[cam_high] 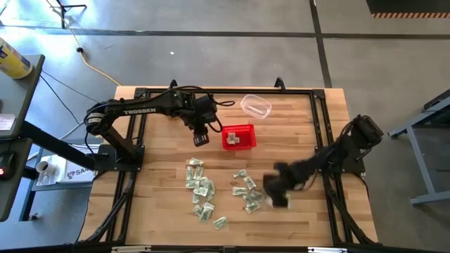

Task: Pick and place items into bin
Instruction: Put the green packet into the red basket, then put the white packet into the red basket

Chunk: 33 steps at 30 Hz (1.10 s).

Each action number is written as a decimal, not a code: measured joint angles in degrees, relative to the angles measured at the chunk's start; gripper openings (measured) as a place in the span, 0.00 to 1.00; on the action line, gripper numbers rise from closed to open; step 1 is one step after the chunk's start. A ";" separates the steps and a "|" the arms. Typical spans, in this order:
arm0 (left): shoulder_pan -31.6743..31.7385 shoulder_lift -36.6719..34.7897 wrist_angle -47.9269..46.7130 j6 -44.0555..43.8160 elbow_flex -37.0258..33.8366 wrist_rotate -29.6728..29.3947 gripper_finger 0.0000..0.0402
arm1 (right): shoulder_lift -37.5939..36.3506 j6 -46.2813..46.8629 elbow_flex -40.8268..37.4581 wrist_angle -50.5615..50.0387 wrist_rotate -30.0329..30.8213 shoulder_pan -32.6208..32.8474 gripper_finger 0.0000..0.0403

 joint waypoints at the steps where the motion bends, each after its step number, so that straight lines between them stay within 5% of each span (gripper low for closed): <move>1: -0.01 0.00 -0.17 -0.05 0.00 0.00 0.40 | -1.29 -0.22 -0.10 -0.59 2.34 -1.94 0.07; 9: -0.03 -1.68 -2.70 -1.27 -0.08 -1.00 0.40 | -12.42 -6.67 3.58 1.40 12.79 -19.04 0.04; 14: -0.10 -4.87 -1.00 -2.25 -1.35 -1.92 0.40 | -9.75 -17.48 11.43 6.39 6.98 -27.29 0.01; 18: -0.01 -7.44 0.85 -3.31 -3.59 -2.18 0.40 | -2.12 -15.89 16.23 9.68 -1.71 -33.28 0.07; 26: -0.98 -9.77 1.95 -8.95 -11.58 -1.61 0.40 | 8.48 -13.34 23.82 1.63 -5.91 -36.38 0.41; 33: -4.67 -9.49 11.73 -12.99 -22.23 0.02 0.40 | 4.33 -25.44 23.80 -4.78 2.68 -31.52 0.74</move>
